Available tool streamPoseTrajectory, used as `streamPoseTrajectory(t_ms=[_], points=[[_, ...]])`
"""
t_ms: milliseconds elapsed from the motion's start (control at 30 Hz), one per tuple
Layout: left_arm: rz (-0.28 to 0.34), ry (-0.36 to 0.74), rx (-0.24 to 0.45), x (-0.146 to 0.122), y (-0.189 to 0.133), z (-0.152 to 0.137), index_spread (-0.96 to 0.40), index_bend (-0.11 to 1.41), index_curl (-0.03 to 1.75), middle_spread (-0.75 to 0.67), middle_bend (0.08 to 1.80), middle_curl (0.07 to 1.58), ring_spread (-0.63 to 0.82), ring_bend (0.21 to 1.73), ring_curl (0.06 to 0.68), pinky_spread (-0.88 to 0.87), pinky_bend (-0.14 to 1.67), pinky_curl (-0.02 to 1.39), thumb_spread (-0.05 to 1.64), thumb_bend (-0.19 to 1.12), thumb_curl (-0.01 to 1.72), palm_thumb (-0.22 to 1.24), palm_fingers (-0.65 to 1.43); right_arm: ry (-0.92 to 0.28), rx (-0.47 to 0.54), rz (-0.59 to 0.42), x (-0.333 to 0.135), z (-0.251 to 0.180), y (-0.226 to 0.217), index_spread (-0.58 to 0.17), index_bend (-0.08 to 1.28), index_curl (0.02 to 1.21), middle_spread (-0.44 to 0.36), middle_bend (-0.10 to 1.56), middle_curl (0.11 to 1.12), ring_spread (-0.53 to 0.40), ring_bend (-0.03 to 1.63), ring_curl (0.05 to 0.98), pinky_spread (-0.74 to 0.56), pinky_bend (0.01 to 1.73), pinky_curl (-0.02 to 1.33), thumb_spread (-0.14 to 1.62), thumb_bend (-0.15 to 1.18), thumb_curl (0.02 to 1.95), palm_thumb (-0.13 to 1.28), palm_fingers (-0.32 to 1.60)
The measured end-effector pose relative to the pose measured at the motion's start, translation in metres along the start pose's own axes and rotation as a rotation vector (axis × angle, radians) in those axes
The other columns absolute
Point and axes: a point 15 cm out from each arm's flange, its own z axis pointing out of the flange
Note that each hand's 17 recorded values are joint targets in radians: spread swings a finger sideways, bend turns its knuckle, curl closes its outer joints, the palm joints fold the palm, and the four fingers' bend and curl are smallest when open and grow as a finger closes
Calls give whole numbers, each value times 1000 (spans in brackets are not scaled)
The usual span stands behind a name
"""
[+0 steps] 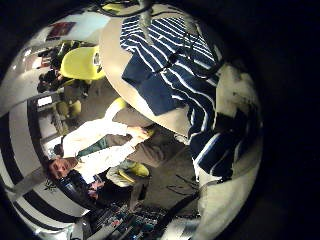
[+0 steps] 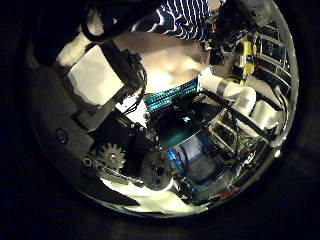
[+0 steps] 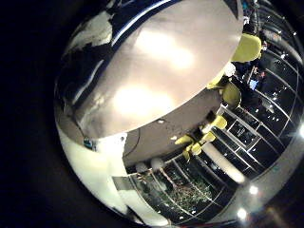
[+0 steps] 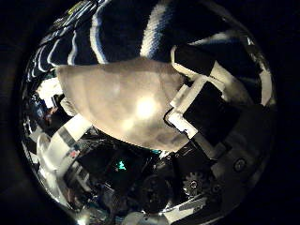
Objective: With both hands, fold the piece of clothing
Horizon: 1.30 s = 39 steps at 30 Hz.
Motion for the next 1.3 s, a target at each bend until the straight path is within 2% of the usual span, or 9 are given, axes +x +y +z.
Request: streamPoseTrajectory(t_ms=[333,567,700,867,1100,1300], points=[[2,18,-34,-8,21,0,-492,160,1505,-745,743,1236,-447,1450,525,-541,1406,651,1093,-14,587,874,939,-38,126,55,31,-65,30,-484,941,1165,-253,1217,1050,-255,1425,774,-160,1465,682,1228,42,616,974,875],[-29,13,7,-21,18,-19,-482,159,1504,-746,742,1236,-446,1447,525,-540,1407,649,1093,-14,587,874,939,-41,188,66,43,-107,30,-464,959,1172,-240,1248,1038,-250,1434,794,-164,1451,755,1243,18,645,979,864],[-58,-3,11,-38,-6,-30,-476,159,1503,-746,742,1236,-447,1449,525,-540,1407,648,1093,-14,587,874,939,-37,192,68,49,-123,9,-452,972,1170,-232,1261,1025,-247,1433,800,-167,1427,797,1249,-3,657,972,870],[-109,-87,49,-71,-62,-32,-470,161,1502,-747,738,1236,-446,1449,526,-543,1411,651,1093,-14,587,874,935,-35,155,64,60,-137,-42,-438,980,1165,-221,1274,1015,-245,1428,805,-172,1400,841,1241,-7,671,976,870],[-130,-127,67,-87,-133,-21,-463,163,1507,-749,734,1238,-449,1453,529,-542,1410,652,1093,-17,586,868,918,-41,86,70,73,-122,-114,-425,992,1159,-212,1278,1008,-245,1428,812,-177,1370,893,1238,-7,683,975,860],[-132,-139,76,-101,-187,3,-454,152,1504,-745,738,1232,-452,1438,524,-547,1393,648,1096,-27,555,790,871,-32,53,79,81,-105,-168,-419,985,1158,-208,1268,1004,-245,1435,819,-180,1358,929,1246,-20,673,932,832]])
